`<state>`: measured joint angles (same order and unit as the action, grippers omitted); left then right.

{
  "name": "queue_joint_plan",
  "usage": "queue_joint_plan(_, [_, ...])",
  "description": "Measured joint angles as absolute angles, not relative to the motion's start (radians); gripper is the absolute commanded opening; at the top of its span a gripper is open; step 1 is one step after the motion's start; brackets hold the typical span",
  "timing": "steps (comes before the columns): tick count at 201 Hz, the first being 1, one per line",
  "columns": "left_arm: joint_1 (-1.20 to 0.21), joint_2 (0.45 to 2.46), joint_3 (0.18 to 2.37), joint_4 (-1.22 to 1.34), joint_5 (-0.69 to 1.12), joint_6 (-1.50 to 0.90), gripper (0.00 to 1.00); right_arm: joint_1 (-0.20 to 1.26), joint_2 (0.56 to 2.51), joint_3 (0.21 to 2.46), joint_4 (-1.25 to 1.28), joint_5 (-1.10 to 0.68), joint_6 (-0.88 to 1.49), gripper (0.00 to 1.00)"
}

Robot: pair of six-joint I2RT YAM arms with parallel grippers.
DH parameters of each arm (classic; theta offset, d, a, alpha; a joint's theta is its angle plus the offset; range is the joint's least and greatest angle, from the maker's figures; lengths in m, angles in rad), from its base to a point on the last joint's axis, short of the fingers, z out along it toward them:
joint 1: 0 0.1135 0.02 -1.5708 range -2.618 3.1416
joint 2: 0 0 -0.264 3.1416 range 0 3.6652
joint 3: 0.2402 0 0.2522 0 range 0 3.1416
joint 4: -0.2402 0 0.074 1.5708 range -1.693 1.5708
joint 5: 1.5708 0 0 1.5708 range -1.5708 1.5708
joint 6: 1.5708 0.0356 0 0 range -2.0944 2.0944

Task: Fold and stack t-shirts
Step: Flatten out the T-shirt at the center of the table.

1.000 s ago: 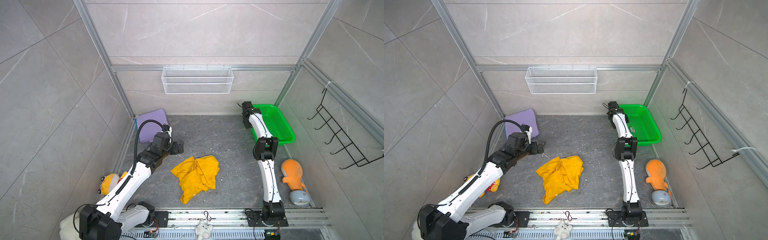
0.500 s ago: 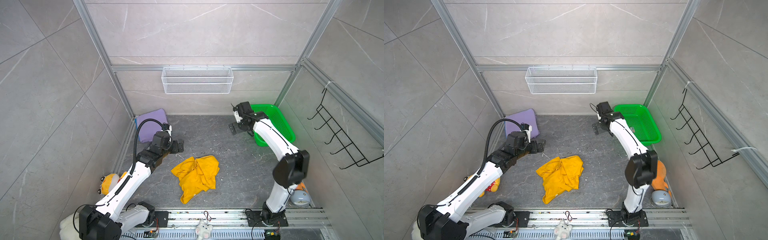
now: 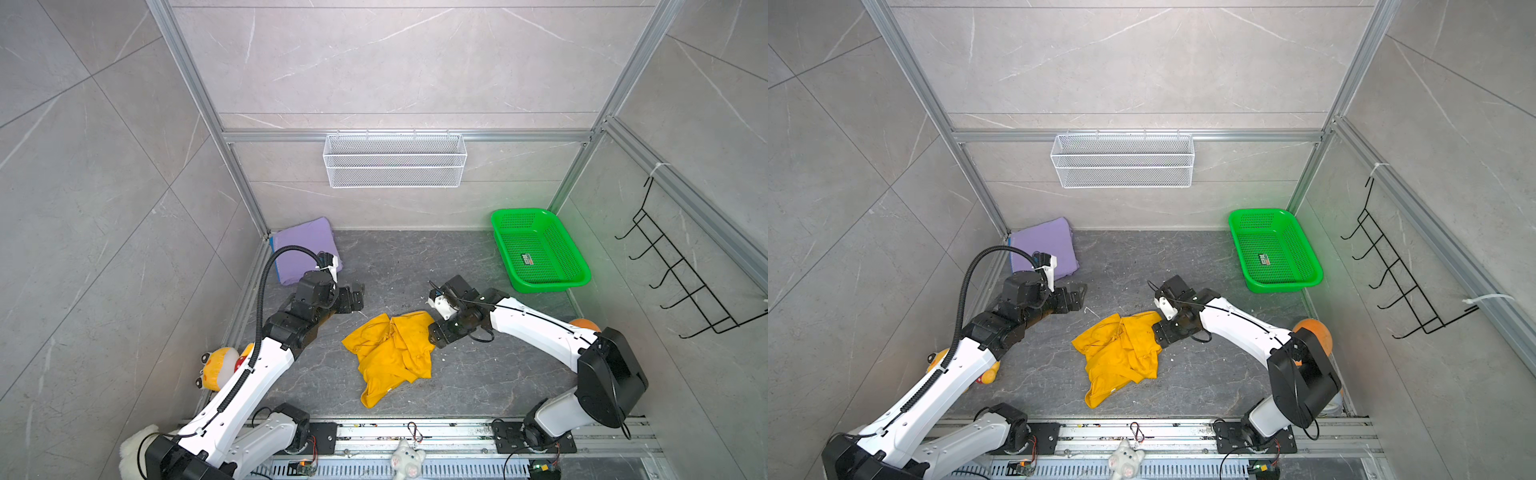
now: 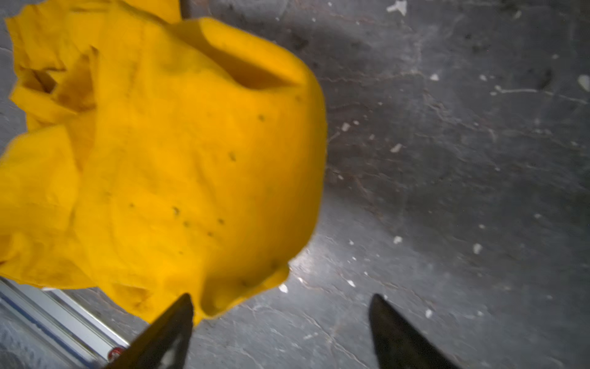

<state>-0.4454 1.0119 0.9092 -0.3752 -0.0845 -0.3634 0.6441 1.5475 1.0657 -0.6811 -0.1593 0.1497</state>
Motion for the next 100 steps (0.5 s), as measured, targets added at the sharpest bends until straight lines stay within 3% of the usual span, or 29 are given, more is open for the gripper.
queue_joint_plan(18, [-0.445,1.011,0.907,-0.377,-0.084,-0.364,1.00,0.655,1.556,1.068,-0.648,-0.162,0.173,0.00])
queue_joint_plan(49, [-0.445,1.006,0.907,-0.378,-0.084,-0.364,1.00,0.654,1.526,1.171,-0.667,-0.161,0.191,0.00])
queue_joint_plan(100, [-0.445,0.970,0.907,-0.382,-0.083,-0.367,1.00,0.656,1.459,1.653,-0.753,-0.185,0.142,0.00])
